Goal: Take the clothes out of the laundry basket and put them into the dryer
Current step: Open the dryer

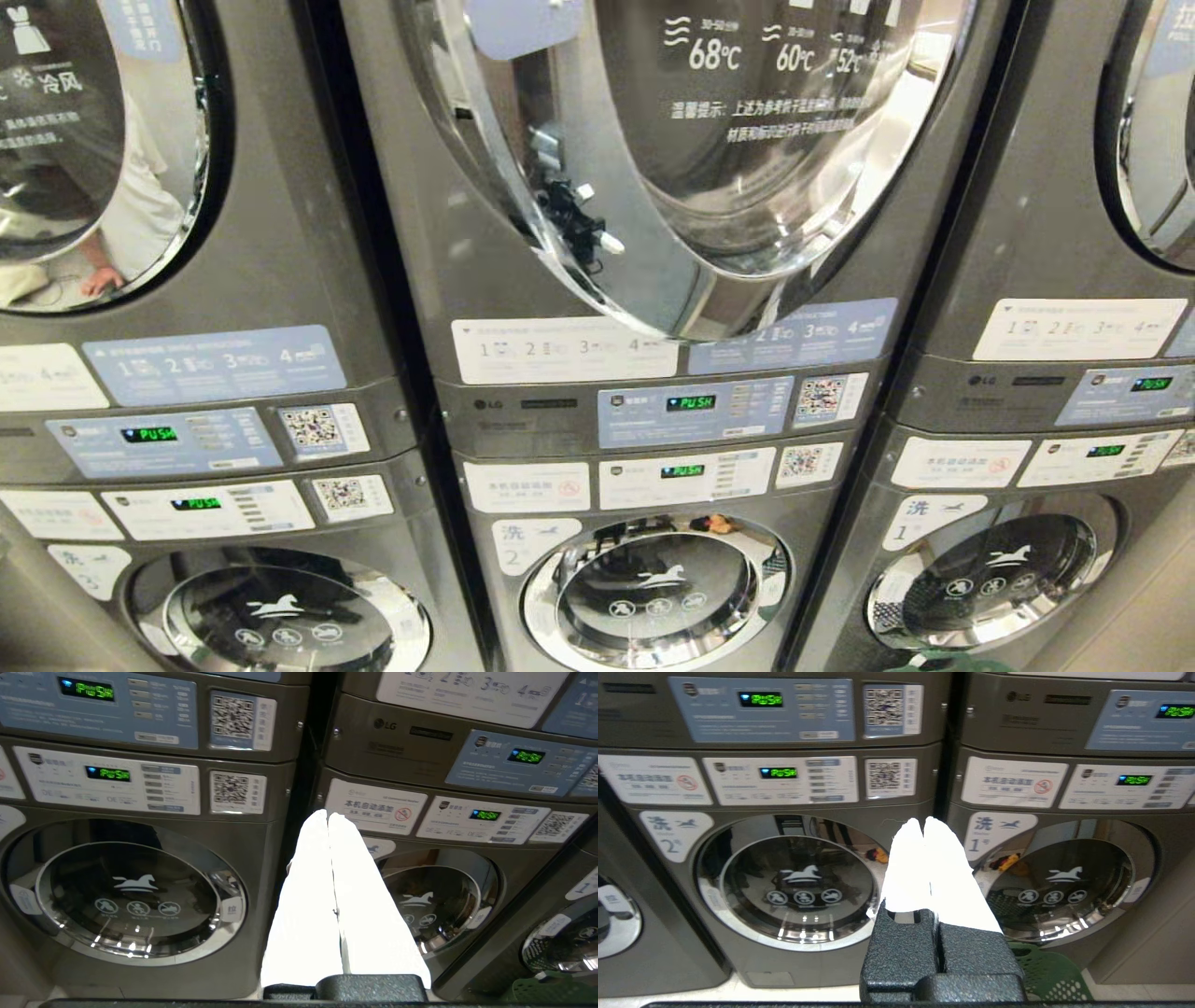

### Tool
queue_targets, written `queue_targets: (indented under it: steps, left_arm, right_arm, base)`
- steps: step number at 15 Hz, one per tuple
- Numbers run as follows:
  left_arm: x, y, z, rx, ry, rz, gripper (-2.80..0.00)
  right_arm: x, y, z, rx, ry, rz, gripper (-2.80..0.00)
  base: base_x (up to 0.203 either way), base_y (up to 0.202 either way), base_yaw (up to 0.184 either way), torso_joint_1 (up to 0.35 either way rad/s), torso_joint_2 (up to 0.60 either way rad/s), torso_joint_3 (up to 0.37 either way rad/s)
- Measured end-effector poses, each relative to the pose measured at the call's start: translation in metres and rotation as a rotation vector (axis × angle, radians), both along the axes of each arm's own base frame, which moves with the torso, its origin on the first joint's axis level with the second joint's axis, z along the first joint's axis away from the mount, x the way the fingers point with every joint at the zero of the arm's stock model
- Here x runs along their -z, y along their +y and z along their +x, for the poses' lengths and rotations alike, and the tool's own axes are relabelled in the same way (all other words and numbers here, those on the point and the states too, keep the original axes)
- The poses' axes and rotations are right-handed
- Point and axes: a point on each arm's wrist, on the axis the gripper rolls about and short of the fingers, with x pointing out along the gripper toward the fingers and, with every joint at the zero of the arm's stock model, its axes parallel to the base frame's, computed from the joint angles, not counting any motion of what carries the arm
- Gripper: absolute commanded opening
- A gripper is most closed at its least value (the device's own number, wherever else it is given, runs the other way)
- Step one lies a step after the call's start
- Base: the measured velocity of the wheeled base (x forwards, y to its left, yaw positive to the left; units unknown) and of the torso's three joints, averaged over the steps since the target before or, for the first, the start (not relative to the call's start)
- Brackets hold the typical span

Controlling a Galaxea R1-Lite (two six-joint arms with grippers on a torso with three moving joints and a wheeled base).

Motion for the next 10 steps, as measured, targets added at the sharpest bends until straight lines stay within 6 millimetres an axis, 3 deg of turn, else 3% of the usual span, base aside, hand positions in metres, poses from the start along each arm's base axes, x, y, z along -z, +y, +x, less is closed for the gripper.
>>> queue_targets:
  steps: [10]
  left_arm:
    - [-0.0001,0.0,0.0,0.0,-0.001,-0.001,-2.8]
  right_arm:
    - [0.0,0.0,0.0,0.0,0.0,0.0,-2.8]
  base:
    - [0.0,-0.196,0.002,0.002,0.0,0.001]
